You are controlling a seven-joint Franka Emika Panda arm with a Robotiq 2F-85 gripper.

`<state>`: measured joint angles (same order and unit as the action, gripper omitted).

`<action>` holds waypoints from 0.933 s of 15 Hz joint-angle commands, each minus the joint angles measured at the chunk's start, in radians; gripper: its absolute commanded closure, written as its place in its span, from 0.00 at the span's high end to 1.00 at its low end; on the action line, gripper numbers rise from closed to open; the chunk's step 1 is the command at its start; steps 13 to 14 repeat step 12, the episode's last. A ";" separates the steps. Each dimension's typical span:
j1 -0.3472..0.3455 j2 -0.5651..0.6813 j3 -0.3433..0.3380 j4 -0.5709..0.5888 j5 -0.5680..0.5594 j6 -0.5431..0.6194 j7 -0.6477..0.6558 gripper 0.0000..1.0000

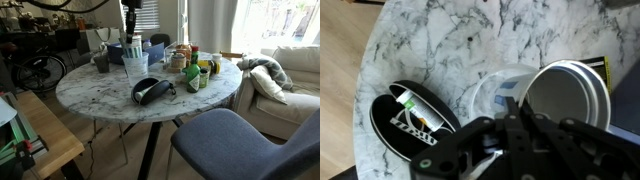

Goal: Put the silver cup inside the large clear cup

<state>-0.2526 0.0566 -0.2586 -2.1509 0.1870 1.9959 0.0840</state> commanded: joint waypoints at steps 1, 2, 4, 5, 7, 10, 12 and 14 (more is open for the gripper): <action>-0.004 0.024 0.000 0.014 0.033 0.028 0.034 0.37; -0.004 0.024 0.000 0.017 0.034 0.037 0.036 0.46; -0.005 0.013 0.001 0.026 0.054 0.049 0.032 0.59; -0.006 -0.001 0.003 0.033 0.076 0.046 0.019 0.68; -0.005 -0.045 0.007 0.046 0.142 0.032 -0.029 0.84; 0.002 -0.126 0.012 0.051 0.262 0.002 -0.140 1.00; 0.005 -0.089 0.010 0.072 0.221 0.019 -0.098 0.96; 0.005 -0.089 0.010 0.072 0.221 0.019 -0.098 0.96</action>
